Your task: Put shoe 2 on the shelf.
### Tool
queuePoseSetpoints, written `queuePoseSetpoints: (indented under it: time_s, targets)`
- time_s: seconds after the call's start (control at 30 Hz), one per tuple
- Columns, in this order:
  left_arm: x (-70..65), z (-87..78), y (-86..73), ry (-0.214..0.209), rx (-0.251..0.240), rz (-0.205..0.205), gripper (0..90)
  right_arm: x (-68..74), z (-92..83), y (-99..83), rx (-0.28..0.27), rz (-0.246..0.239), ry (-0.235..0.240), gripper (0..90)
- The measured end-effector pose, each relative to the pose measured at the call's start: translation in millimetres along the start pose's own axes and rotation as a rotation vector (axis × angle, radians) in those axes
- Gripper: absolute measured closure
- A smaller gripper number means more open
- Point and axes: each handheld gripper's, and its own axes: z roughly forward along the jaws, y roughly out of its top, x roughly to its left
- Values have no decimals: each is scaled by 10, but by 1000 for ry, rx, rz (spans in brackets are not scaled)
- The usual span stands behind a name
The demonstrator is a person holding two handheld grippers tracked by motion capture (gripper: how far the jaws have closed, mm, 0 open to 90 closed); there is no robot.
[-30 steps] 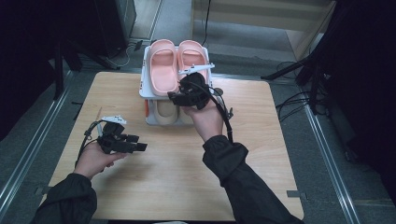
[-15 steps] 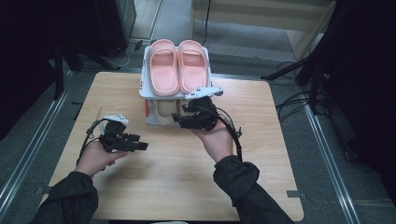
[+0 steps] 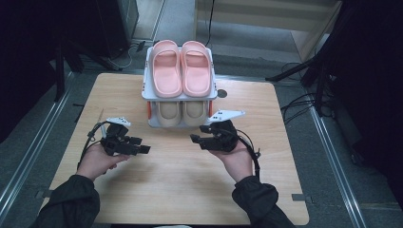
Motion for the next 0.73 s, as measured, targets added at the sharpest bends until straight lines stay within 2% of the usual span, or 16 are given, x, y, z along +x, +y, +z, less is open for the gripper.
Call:
queuePoseSetpoints:
  time_s: [0.17,0.4,0.5,0.73]
  targets:
    - [-1,9,-4,5,9,4,369,-62,-46,-200,6,25,12,487]
    - [-2,1,-9,15,12,2,369,-125,-69,-439,20,18,12,482]
    - [4,-7,-21,24,14,5,368,-149,-79,-503,33,30,17,483]
    - [6,2,-24,35,19,-2,364,-164,-116,-561,42,8,9,471]
